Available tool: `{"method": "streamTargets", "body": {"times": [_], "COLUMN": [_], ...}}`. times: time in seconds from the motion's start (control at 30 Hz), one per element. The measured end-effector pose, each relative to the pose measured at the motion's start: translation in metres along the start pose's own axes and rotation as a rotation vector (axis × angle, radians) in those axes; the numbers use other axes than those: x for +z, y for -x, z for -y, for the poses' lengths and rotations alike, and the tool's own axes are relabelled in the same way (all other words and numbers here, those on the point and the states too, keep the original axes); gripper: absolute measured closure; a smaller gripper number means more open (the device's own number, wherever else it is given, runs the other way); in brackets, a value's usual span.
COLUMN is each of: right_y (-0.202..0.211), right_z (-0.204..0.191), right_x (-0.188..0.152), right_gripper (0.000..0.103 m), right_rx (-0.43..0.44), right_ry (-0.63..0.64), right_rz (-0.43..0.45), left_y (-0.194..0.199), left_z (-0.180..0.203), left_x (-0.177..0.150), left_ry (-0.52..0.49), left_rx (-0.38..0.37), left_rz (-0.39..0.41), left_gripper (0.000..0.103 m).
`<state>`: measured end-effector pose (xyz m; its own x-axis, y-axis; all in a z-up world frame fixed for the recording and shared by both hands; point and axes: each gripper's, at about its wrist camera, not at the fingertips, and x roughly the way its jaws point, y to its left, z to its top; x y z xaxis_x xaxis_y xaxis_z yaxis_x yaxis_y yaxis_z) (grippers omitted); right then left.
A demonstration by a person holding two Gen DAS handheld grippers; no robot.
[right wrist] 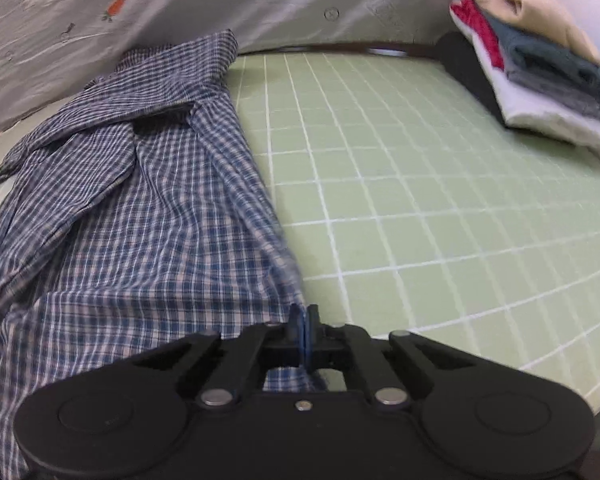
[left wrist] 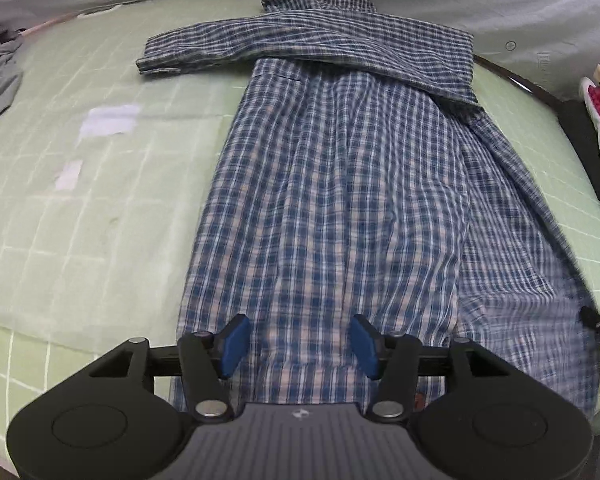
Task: Fold clothes
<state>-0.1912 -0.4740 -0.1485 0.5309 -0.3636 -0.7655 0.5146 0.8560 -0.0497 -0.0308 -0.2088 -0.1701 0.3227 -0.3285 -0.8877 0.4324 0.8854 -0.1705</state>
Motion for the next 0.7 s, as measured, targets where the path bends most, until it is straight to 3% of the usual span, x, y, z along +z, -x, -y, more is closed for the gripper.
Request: {"method": "streamTargets", "body": {"times": [0.13,0.23,0.3,0.37,0.43,0.5,0.57,0.7], "right_y": [0.014,0.01,0.004,0.001,-0.002,-0.004,-0.006,0.008], "right_z": [0.011,0.025,0.03,0.032,0.033,0.036,0.039,0.042], "right_x": [0.009,0.009,0.006,0.002,-0.001,-0.004,-0.005,-0.004], "right_gripper": [0.102,0.098,0.09,0.072,0.068,0.072,0.102,0.102], "right_rx": [-0.062,-0.029,0.002,0.022,0.045,0.073,0.11,0.121], "right_ry": [-0.005,-0.063,-0.089,-0.116,-0.143,-0.175,-0.213,-0.271], "right_rz": [0.062,0.031,-0.004,-0.022,-0.033,-0.046,-0.061,-0.02], "left_y": [0.002,0.002,0.003,0.003,0.002,0.002,0.001,0.0], "left_z": [0.003,0.004,0.005,0.003,0.004,0.005,0.006,0.008], "left_x": [-0.007,-0.009,-0.008,-0.009,-0.009,-0.01,-0.01,-0.011], "left_ry": [-0.048,-0.059,-0.051,-0.045,-0.058,-0.071,-0.084,-0.11], "left_rx": [0.021,0.028,0.028,0.023,0.024,0.025,0.026,0.028], "left_rz": [0.018,0.02,0.012,0.007,0.007,0.007,0.007,0.007], "left_gripper": [0.043,0.042,0.042,0.041,0.041,0.039,0.037,0.032]}}
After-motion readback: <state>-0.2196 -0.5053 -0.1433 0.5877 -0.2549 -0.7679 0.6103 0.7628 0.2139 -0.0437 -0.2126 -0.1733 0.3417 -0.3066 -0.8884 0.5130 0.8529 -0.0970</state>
